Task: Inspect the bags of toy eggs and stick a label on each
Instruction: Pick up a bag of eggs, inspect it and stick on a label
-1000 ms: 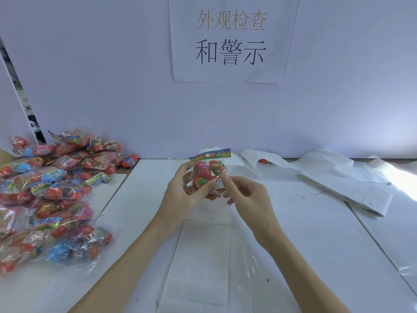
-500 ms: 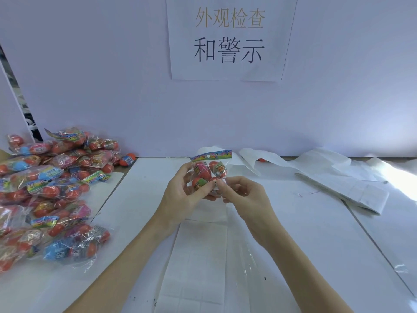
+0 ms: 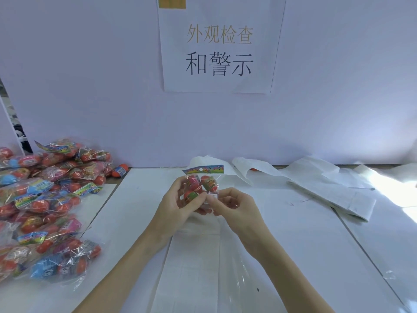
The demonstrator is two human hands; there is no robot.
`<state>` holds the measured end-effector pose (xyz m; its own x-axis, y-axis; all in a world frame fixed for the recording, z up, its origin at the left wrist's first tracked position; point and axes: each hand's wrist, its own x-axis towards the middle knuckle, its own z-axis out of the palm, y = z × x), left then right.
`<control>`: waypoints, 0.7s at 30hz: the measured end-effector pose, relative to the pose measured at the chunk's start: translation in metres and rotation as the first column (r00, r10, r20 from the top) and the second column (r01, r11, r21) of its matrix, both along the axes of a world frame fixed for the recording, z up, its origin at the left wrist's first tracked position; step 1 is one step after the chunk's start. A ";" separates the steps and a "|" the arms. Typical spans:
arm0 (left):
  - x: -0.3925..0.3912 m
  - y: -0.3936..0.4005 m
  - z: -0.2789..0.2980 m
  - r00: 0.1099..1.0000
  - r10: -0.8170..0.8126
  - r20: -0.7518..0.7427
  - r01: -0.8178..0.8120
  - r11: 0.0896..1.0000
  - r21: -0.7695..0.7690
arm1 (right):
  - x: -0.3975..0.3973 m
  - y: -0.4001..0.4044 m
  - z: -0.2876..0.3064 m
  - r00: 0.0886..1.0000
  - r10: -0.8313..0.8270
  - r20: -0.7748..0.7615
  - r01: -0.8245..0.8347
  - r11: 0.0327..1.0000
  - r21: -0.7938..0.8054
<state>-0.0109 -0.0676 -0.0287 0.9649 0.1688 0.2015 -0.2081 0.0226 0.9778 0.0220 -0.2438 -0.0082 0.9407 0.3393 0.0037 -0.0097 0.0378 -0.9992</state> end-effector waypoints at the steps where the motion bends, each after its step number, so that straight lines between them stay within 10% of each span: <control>1: 0.000 0.000 0.000 1.000 0.004 -0.006 -0.004 1.000 -0.008 | 0.000 0.000 -0.001 1.000 -0.004 0.004 0.004 1.000 -0.013; 10: 0.000 0.001 0.005 1.000 0.011 -0.012 -0.011 1.000 0.021 | 0.005 -0.009 0.000 0.966 0.176 -0.190 -0.131 0.966 0.225; 17: -0.004 -0.002 0.010 0.996 0.080 0.030 -0.082 0.993 0.081 | -0.001 -0.008 0.010 0.994 0.060 0.088 -0.045 0.985 -0.165; 21: -0.004 0.010 0.019 0.961 0.273 0.046 -0.275 0.961 0.030 | 0.010 -0.032 0.031 0.999 -0.023 0.046 0.020 0.998 0.057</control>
